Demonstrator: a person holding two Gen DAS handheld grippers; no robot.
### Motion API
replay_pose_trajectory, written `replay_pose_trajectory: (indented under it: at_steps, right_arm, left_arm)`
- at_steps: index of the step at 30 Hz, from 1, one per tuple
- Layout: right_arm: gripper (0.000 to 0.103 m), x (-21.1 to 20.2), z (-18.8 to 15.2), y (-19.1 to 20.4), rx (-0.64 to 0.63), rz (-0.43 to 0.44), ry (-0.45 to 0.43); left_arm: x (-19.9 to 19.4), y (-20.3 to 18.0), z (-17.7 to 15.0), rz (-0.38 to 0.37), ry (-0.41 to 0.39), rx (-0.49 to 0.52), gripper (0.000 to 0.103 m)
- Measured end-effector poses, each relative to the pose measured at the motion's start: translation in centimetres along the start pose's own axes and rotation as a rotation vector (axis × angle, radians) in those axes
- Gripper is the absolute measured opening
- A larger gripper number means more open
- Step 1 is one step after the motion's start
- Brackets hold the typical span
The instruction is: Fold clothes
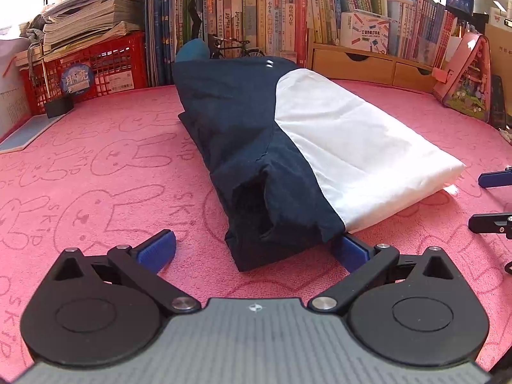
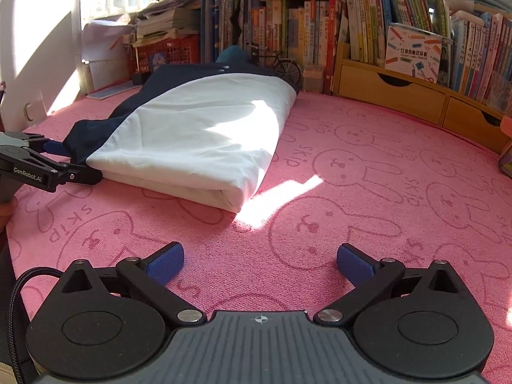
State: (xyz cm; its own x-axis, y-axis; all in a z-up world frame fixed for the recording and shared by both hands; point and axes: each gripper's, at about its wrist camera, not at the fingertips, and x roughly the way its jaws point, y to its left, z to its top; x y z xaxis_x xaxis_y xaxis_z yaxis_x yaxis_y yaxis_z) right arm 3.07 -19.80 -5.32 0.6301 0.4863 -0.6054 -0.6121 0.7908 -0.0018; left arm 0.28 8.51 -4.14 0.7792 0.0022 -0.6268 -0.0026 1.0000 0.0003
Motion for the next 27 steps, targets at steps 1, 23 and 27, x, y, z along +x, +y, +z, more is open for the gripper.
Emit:
replay_pose_trajectory:
  at_steps: [1,23,27]
  right_arm:
    - [0.103,0.0,0.0,0.1,-0.007,0.008,0.0]
    - [0.103,-3.2,3.6,2.1,-0.053,0.033,-0.075]
    - [0.103,-3.5,3.6,2.3,-0.079,0.021,-0.076]
  left_arm:
    - [0.0,0.0,0.0,-0.003,0.0,0.0,0.103]
    - [-4.6,-0.2,3.4,-0.08,0.061,-0.103,0.103]
    - [-5.2,-0.6,3.6,-0.07,0.058,-0.079,0.103]
